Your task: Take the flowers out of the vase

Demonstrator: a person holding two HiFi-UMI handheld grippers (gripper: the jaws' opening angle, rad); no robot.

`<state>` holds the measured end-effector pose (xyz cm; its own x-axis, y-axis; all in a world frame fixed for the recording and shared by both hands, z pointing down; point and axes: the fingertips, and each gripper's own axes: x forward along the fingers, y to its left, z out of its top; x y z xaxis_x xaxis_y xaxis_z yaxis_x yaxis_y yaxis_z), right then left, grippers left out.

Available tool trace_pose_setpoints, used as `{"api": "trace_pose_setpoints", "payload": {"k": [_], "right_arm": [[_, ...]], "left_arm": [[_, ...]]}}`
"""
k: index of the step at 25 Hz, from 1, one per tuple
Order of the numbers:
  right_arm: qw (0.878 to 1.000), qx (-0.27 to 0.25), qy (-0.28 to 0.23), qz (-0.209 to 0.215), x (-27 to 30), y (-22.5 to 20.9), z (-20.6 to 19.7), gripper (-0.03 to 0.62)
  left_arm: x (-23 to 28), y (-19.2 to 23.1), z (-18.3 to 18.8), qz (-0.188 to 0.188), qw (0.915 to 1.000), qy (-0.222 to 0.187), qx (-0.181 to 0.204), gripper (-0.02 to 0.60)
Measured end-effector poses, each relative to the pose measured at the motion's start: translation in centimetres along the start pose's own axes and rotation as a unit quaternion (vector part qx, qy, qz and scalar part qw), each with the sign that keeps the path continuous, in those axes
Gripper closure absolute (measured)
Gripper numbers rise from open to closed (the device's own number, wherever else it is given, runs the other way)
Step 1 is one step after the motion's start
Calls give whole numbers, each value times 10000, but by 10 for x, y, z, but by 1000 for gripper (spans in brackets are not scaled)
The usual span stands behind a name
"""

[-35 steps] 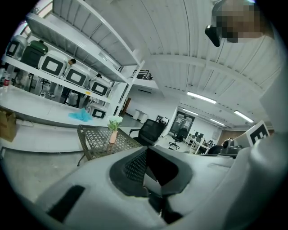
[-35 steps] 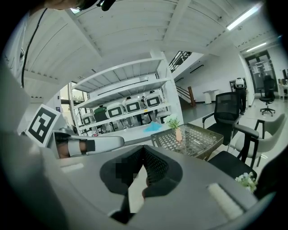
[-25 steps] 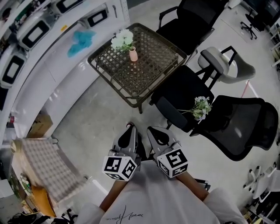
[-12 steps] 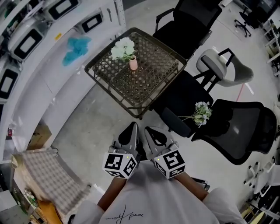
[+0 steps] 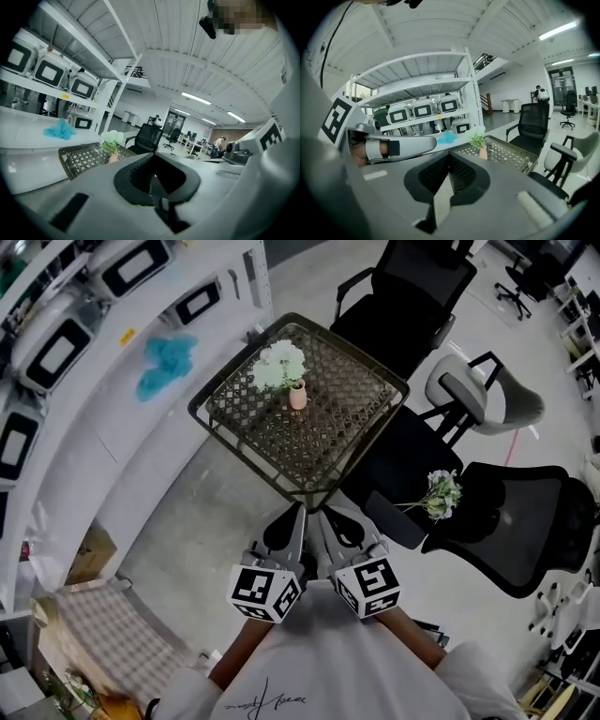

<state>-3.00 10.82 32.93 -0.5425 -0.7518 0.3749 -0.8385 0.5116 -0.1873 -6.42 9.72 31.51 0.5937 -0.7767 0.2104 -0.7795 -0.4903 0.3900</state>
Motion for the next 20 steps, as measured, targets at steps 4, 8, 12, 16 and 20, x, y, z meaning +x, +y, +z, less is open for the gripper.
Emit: {"api": "trace_pose_setpoints", "payload": {"k": [4, 8, 12, 16, 20], "right_arm": [[9999, -15, -110, -23, 25, 7, 10, 588], [9998, -56, -171, -55, 42, 16, 15, 586], [9998, -85, -137, -80, 49, 21, 14, 586], [9997, -117, -118, -170, 53, 17, 16, 586], [9997, -147, -119, -171, 60, 18, 18, 586]], "left_arm": [[3, 24, 11, -85, 9999, -5, 74, 580], [5, 44, 21, -110, 9998, -73, 128, 580], [5, 54, 27, -182, 9997, -159, 92, 580], [5, 63, 31, -199, 9995, -223, -27, 580], [4, 70, 33, -196, 9994, -256, -96, 580]]}}
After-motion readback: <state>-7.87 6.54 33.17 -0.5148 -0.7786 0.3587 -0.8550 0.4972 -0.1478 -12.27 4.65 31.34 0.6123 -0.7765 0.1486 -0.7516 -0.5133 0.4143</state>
